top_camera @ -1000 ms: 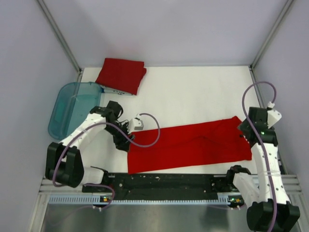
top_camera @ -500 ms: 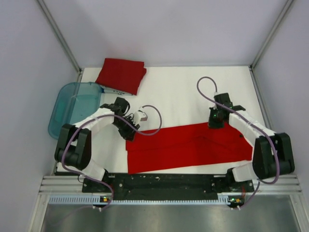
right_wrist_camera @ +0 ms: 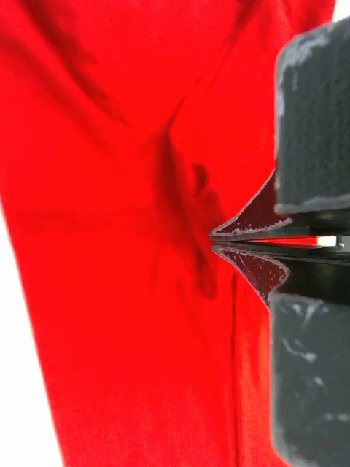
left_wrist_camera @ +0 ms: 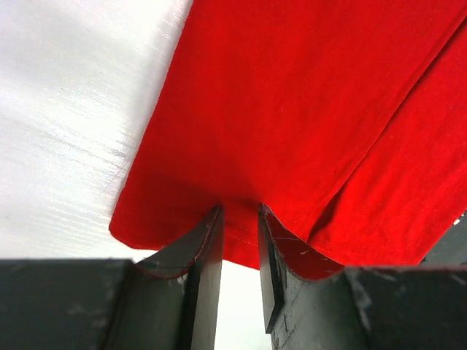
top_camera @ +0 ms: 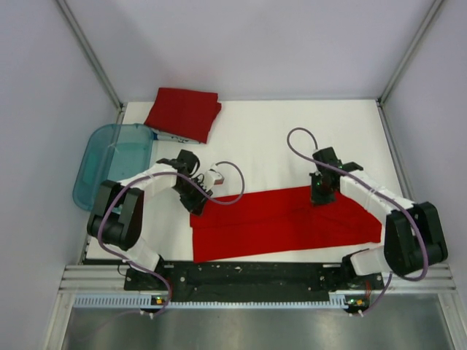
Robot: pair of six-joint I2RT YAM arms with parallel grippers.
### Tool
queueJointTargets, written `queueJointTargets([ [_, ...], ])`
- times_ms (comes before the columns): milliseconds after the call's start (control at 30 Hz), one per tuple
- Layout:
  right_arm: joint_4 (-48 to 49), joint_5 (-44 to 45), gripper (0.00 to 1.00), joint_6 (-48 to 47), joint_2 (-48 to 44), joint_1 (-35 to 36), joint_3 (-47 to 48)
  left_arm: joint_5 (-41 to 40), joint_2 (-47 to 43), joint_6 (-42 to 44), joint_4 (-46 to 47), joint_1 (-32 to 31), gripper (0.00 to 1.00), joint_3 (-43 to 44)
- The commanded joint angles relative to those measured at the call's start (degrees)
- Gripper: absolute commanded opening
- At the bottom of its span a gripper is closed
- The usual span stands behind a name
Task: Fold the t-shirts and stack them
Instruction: Fold the other side of the tshirt into a rectangle
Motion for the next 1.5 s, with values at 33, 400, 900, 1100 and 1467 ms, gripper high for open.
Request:
queueJointTargets([
  [33, -6.6, -3.7, 0.00, 6.6, -5.9, 5.7, -2.3, -4.2, 1.8, 0.9, 2.3, 0.0, 0.31, 0.4],
  [400, -14.1, 10.8, 0.00, 3.2, -3.0, 6.5, 15.9, -4.0, -0.2, 1.5, 2.1, 0.0, 0.33, 0.4],
  [900, -9.7, 11.2, 0.00, 3.2, 12.0, 6.3, 9.8, -4.2, -2.6, 0.9, 3.6, 0.0, 0.36, -2.2],
  [1100, -10.2, 6.7, 0.00, 8.1, 3.1, 8.0, 3.2, -4.9, -1.8, 1.3, 3.6, -0.1, 0.37, -1.8],
  [1467, -11.7, -2.1, 0.00, 14.7, -6.6, 12.6, -2.4, -4.5, -0.9, 1.8, 3.2, 0.0, 0.38, -1.0],
])
